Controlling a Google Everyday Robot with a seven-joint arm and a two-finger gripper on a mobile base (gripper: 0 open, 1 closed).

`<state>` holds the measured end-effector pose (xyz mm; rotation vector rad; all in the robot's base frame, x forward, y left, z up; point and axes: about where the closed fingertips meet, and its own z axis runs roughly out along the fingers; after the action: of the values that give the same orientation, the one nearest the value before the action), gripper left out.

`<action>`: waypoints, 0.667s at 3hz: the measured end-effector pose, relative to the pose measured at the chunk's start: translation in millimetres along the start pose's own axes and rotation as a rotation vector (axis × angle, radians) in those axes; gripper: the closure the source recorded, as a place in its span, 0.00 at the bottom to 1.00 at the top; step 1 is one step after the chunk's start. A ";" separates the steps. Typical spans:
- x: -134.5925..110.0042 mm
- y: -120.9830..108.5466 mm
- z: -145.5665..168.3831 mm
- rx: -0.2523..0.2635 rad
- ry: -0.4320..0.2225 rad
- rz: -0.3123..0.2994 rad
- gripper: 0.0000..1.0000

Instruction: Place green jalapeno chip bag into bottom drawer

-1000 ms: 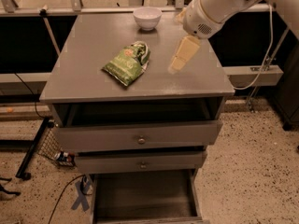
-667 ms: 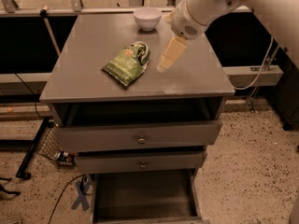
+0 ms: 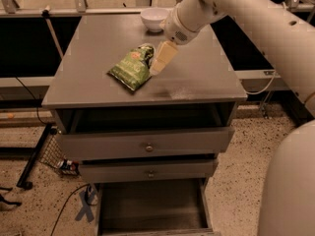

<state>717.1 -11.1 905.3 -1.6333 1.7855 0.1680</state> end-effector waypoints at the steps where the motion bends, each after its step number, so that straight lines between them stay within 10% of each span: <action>1: -0.6 -6.3 23.2 -0.024 -0.012 0.031 0.00; 2: 0.6 -8.2 41.3 -0.053 -0.017 0.057 0.16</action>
Offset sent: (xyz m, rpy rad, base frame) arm 0.0355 0.0240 -0.0382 0.0527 0.1073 -0.0167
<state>741.2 8.8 877.0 -1.6137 1.8300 0.2558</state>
